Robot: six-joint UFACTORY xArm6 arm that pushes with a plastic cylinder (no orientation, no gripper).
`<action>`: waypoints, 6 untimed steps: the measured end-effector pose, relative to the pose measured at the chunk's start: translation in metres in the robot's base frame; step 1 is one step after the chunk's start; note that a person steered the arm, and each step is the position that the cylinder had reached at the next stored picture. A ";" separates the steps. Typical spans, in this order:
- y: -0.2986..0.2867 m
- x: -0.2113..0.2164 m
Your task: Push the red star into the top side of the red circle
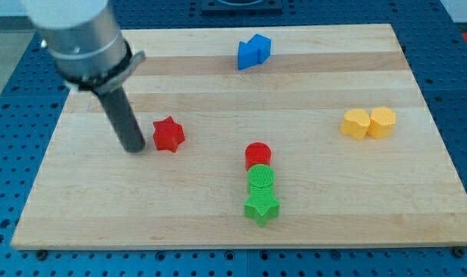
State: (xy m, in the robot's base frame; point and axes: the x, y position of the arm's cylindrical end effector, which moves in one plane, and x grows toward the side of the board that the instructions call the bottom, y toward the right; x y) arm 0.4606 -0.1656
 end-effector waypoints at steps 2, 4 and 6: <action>0.001 -0.003; 0.046 -0.003; 0.084 -0.003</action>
